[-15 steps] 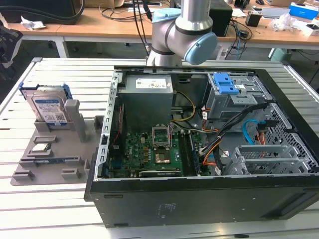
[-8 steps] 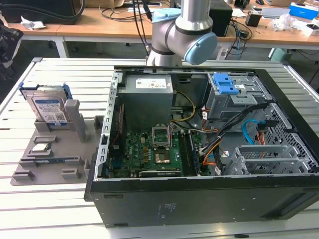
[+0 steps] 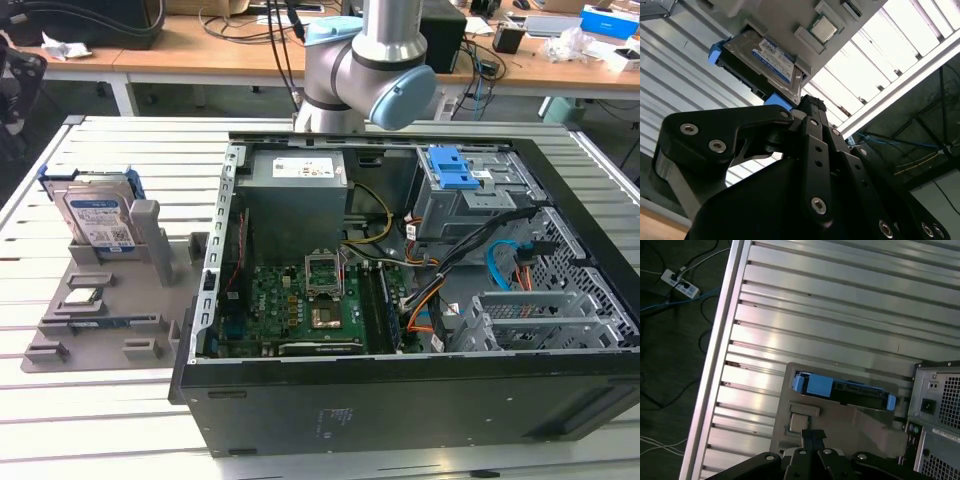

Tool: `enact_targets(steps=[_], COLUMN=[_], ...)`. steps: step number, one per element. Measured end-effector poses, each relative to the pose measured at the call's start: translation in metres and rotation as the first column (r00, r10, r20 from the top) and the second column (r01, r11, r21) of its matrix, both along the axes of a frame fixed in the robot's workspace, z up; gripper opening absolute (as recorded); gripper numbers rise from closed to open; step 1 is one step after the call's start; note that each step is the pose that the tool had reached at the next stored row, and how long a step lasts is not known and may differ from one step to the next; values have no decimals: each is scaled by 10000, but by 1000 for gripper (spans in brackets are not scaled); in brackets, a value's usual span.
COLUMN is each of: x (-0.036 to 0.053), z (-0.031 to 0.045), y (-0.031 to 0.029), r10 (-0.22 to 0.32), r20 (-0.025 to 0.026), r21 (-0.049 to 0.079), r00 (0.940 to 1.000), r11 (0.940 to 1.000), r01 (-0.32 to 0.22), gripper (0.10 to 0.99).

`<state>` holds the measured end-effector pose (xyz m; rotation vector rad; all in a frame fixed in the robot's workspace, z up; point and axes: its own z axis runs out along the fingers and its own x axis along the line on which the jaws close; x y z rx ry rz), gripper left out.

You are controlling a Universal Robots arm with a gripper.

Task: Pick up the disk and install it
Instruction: 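Pick up the disk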

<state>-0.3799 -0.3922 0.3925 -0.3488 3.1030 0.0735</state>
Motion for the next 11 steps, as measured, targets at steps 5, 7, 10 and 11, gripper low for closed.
enact_targets(steps=[5,7,10,11], x=[0,0,0,0], z=[0,0,0,0], y=[0,0,0,0], r10=[986,1242,1697,1979], r20=[0,0,0,0], r21=[0,0,0,0], r00=[9951,9923,9855,9802], r11=[9951,9923,9855,9802], r01=[-986,-1242,-1697,-1979], gripper=[106,106,106,106])
